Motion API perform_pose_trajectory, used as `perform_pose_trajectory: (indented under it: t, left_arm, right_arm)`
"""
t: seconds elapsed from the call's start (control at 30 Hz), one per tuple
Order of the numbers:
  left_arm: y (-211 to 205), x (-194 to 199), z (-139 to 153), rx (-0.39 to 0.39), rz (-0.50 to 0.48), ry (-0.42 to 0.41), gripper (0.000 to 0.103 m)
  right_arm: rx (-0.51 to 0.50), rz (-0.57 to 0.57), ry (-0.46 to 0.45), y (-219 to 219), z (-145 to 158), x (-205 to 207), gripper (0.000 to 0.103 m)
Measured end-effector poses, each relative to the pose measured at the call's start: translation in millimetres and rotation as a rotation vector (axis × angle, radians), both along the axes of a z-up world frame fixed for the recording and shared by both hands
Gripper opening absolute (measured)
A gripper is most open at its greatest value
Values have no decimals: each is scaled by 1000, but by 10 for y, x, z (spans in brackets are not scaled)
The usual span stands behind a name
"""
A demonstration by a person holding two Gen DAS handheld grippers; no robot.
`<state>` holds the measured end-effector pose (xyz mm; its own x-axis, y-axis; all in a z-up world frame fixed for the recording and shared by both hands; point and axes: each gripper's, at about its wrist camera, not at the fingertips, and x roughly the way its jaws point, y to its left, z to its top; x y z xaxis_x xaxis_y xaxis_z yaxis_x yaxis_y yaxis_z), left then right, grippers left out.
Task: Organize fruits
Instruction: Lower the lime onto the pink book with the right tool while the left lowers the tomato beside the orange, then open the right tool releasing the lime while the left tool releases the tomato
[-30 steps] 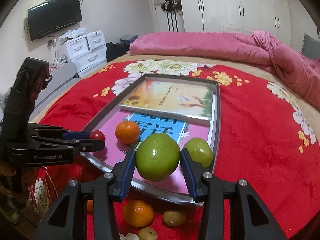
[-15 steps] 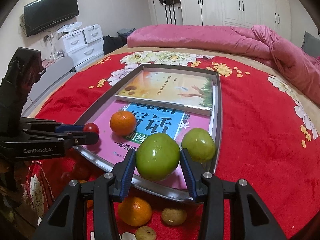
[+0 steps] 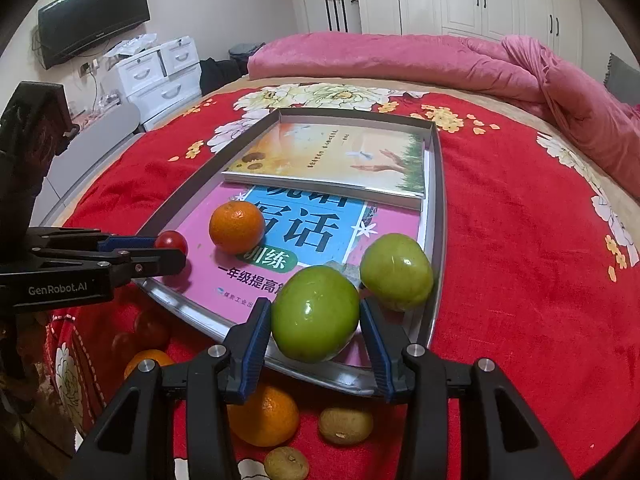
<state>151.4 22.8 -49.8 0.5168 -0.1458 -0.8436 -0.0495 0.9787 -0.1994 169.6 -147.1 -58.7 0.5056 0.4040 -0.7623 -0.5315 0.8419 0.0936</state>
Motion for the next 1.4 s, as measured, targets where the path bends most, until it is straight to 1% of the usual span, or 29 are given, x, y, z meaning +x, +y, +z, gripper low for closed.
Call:
perform_pose_trajectory:
  t: [0.23, 0.4, 0.63, 0.73, 0.9, 1.1, 1.4]
  left_arm:
    - [7, -3, -5, -2, 2, 1, 32]
    - [17, -8, -27, -14, -2, 10, 32]
    - [14, -2, -33, -12, -5, 13, 33]
    - [10, 4, -33, -16, -5, 10, 39]
    - [-11, 4, -27, -9, -10, 10, 40]
    - [-7, -1, -20, -14, -10, 12, 40]
    - [0, -35, 41, -29, -10, -1, 48]
  right_arm:
    - [16, 4, -2, -8, 17, -16, 46]
    - [22, 21, -23, 16, 56, -64, 46]
    - [34, 34, -42, 27, 102, -96, 48]
    - [35, 35, -50, 27, 115, -100, 49]
    - [36, 36, -60, 27, 131, -110, 51]
    - [35, 39, -70, 28, 152, -129, 52]
    - [32, 47, -85, 36, 178, -154, 55]
